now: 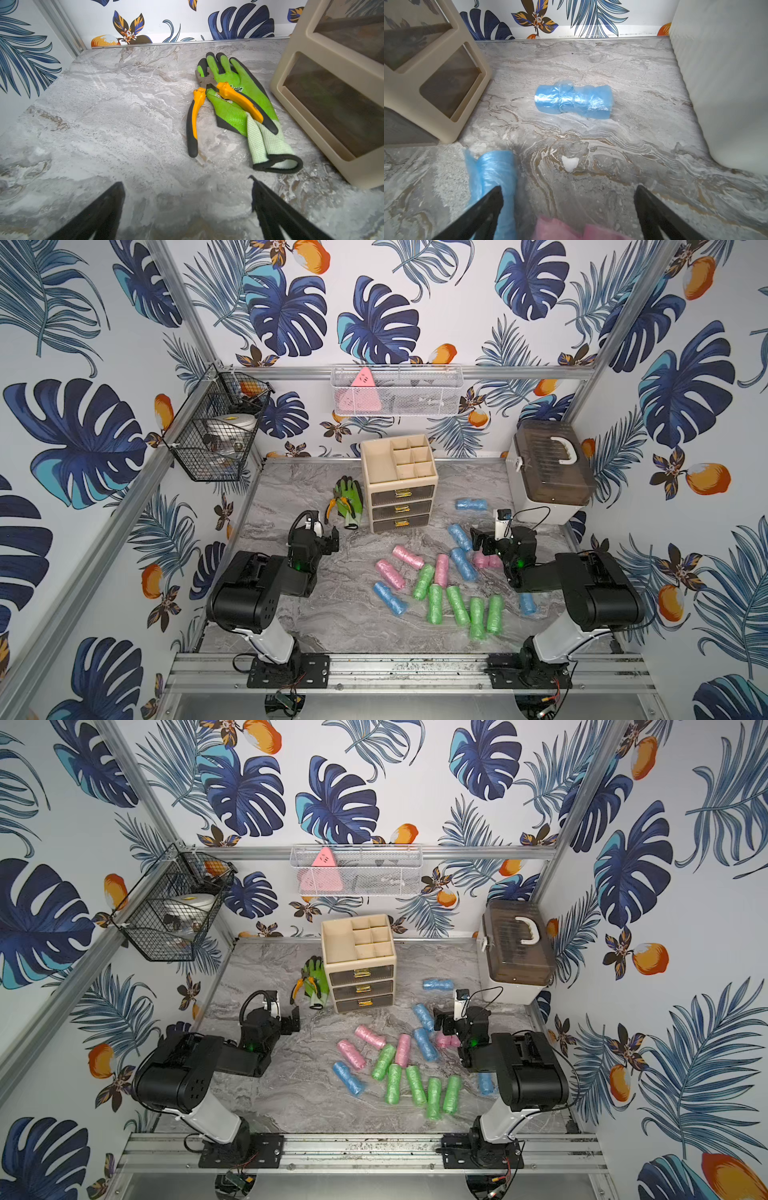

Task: Sort the rolls of trash bags by color and place them into the drawer
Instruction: Move the storage box to the center of the board.

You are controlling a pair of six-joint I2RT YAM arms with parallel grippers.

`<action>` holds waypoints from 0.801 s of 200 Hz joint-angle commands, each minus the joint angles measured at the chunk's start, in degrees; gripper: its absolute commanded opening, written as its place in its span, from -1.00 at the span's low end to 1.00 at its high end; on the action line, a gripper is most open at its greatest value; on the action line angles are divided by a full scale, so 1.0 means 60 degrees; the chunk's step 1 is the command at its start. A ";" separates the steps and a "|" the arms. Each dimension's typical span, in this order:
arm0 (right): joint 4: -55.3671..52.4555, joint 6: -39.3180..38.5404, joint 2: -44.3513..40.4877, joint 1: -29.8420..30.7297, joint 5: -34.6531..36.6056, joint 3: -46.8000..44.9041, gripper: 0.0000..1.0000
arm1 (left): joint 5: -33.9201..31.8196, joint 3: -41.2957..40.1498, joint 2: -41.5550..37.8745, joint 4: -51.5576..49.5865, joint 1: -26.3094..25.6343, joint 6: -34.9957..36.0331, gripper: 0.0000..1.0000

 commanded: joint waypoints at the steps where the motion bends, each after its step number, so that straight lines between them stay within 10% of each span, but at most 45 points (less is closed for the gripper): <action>1: 0.0227 0.0105 -0.0032 0.0007 0.0031 -0.0002 1.00 | 0.0087 -0.0024 -0.0043 0.0235 -0.0012 0.0177 0.98; 160: 0.0235 0.0097 -0.0035 0.0007 0.0031 -0.0006 1.00 | -0.0104 -0.0085 -0.0040 0.0384 -0.0094 0.0246 0.98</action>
